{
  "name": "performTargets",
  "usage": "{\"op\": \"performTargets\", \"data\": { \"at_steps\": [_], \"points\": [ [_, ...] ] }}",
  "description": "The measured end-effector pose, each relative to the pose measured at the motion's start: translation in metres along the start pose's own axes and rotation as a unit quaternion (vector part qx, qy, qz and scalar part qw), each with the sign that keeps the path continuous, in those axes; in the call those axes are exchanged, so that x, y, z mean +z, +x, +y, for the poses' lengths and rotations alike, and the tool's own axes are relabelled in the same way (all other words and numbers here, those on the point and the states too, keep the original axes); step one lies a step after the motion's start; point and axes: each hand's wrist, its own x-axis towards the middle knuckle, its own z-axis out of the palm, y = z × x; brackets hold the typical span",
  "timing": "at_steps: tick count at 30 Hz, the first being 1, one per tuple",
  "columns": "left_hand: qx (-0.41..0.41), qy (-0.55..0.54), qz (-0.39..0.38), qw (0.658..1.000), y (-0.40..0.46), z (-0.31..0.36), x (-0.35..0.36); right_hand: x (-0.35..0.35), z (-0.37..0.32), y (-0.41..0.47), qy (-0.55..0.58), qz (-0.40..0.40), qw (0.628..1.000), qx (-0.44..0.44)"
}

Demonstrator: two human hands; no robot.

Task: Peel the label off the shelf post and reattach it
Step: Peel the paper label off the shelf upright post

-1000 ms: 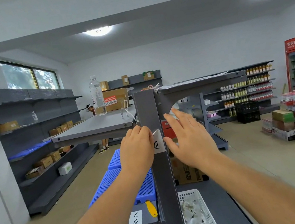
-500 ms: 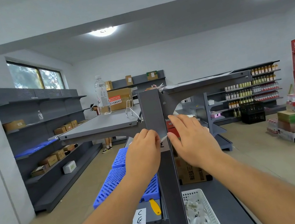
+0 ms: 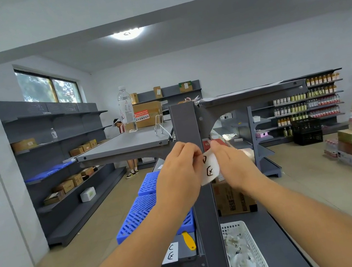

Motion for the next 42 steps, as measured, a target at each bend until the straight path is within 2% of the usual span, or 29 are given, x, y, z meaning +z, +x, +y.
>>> {"op": "performTargets", "data": {
  "at_steps": [3, 7, 11, 18, 26, 30, 36, 39, 42],
  "points": [
    [0.002, -0.002, 0.001, 1.000, 0.001, 0.001, -0.002, -0.001, -0.002, 0.002, 0.235, -0.044, 0.958, 0.156],
    [0.004, 0.019, -0.010, 1.000, -0.002, -0.004, 0.005, -0.008, 0.003, 0.001, 0.381, -0.078, 0.901, 0.193],
    [0.004, -0.010, -0.029, 1.000, -0.003, -0.006, 0.010, -0.016, 0.008, -0.002, 0.388, -0.101, 0.901, 0.168],
    [-0.001, -0.116, -0.102, 0.988, -0.007, -0.001, 0.016, -0.023, 0.017, -0.006, 0.425, -0.046, 0.886, 0.177],
    [-0.023, -0.116, -0.051, 0.992, -0.003, 0.008, 0.021, -0.026, 0.017, -0.014, 0.485, -0.058, 0.851, 0.193],
    [-0.052, -0.119, -0.028, 0.991, -0.001, 0.011, 0.022, -0.031, 0.018, -0.016, 0.471, -0.075, 0.858, 0.190],
    [-0.142, -0.186, 0.014, 0.972, 0.001, 0.018, 0.025, -0.030, 0.023, -0.018, 0.461, -0.075, 0.868, 0.166],
    [-0.138, -0.205, -0.001, 0.969, 0.000, 0.022, 0.028, -0.027, 0.020, -0.016, 0.463, -0.040, 0.870, 0.162],
    [-0.109, -0.232, -0.065, 0.964, -0.002, 0.024, 0.031, -0.031, 0.022, -0.013, 0.474, -0.019, 0.865, 0.165]
  ]
}}
